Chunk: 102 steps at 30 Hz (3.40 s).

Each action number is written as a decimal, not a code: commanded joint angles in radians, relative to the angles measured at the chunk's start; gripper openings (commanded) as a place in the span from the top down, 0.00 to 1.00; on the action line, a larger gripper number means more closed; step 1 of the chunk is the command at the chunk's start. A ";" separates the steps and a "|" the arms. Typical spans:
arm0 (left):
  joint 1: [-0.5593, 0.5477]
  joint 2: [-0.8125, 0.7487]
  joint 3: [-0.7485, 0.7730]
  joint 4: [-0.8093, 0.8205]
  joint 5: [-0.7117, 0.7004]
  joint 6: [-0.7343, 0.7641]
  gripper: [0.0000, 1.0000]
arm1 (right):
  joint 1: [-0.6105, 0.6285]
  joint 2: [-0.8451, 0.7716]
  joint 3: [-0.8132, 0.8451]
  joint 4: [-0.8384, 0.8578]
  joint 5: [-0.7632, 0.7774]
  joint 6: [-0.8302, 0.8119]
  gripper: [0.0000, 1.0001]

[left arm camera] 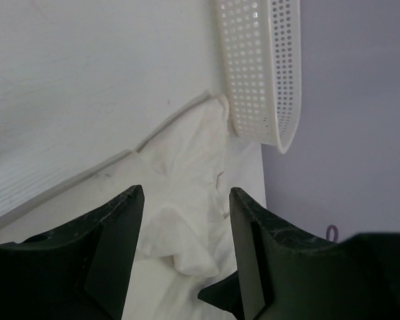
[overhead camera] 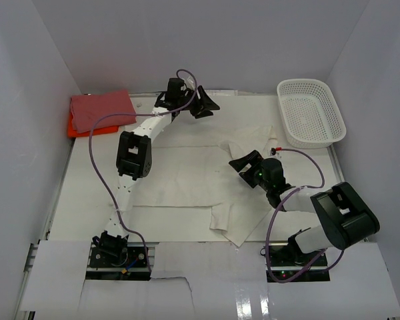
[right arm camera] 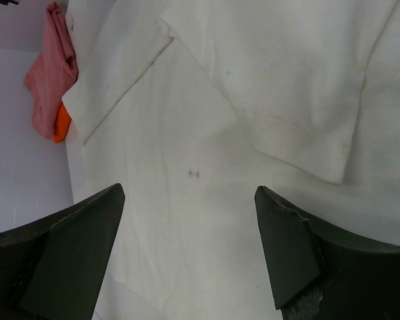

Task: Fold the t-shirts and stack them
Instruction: Fold the flattened tshirt in 1/3 of the way

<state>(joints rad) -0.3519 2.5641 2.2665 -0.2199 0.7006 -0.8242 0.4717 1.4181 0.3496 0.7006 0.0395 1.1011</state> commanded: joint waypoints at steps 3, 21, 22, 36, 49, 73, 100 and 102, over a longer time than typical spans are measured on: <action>-0.035 -0.030 -0.007 0.099 0.122 -0.101 0.36 | 0.004 0.056 0.037 0.077 0.072 0.009 0.15; -0.079 -0.009 -0.171 0.169 0.188 -0.121 0.38 | 0.002 0.159 0.127 0.100 0.137 -0.020 0.15; -0.079 -0.004 -0.177 0.171 0.189 -0.119 0.38 | 0.004 0.160 0.132 0.099 0.141 -0.024 0.15; -0.081 0.005 -0.278 0.168 0.096 -0.078 0.39 | 0.004 0.255 0.167 0.203 0.192 -0.053 0.14; -0.071 -0.061 -0.323 0.163 0.096 -0.099 0.39 | 0.005 0.370 0.216 0.379 0.189 -0.112 0.13; -0.024 -0.111 -0.344 0.211 0.175 -0.182 0.39 | -0.011 0.447 0.209 0.504 -0.072 0.207 0.57; 0.001 -0.099 -0.321 0.179 0.203 -0.171 0.39 | -0.148 0.358 0.018 0.718 -0.285 0.548 0.83; 0.001 -0.097 -0.321 0.174 0.203 -0.168 0.39 | -0.153 0.383 0.034 0.755 -0.297 0.562 0.75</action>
<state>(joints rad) -0.3519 2.5542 1.9270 -0.0349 0.8841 -1.0107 0.3267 1.7718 0.3511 1.2991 -0.2161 1.6115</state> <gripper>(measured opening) 0.612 0.214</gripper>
